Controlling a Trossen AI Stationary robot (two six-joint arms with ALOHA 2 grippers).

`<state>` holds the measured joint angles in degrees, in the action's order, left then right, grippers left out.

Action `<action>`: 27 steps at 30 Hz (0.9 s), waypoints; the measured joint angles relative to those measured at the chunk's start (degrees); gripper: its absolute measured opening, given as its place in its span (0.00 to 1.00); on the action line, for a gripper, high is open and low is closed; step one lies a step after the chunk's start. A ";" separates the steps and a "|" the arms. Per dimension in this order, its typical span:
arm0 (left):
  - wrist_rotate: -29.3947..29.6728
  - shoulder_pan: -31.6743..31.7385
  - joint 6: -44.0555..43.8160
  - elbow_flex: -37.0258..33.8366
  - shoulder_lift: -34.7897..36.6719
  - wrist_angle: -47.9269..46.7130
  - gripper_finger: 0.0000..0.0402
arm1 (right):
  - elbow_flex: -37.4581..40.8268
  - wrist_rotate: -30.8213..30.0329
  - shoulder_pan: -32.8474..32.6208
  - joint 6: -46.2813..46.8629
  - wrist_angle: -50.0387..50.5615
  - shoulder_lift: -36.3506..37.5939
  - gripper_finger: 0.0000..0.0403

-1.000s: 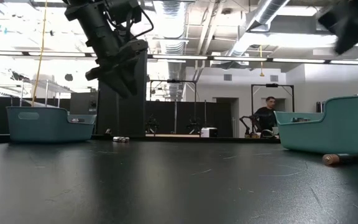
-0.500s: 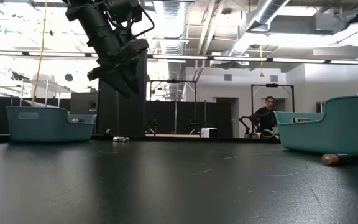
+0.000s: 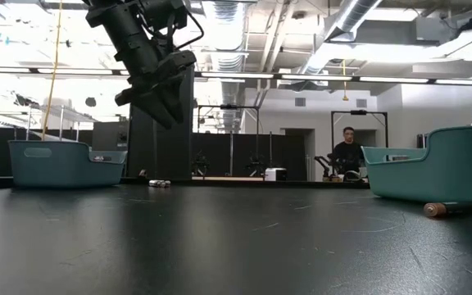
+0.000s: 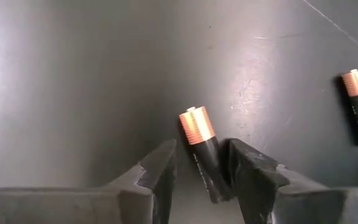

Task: Sort batteries
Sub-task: Put the brown battery into the green bin

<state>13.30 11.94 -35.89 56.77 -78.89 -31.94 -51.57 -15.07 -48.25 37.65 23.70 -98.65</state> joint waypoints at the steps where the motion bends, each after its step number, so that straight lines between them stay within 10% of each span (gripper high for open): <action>1: 0.00 0.00 0.01 0.00 0.00 0.00 0.38 | -0.11 0.20 0.04 0.01 0.04 -0.29 0.38; 13: 0.02 0.00 0.06 0.00 0.00 0.20 0.38 | -3.08 2.73 1.09 -0.19 3.16 -2.40 0.07; 27: 0.03 -0.04 0.30 0.00 0.00 0.22 0.38 | -7.84 -3.63 1.11 -2.34 12.40 7.23 0.05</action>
<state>13.33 11.90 -35.59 56.77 -78.89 -31.73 -59.42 -18.70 -47.13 35.31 36.10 -91.42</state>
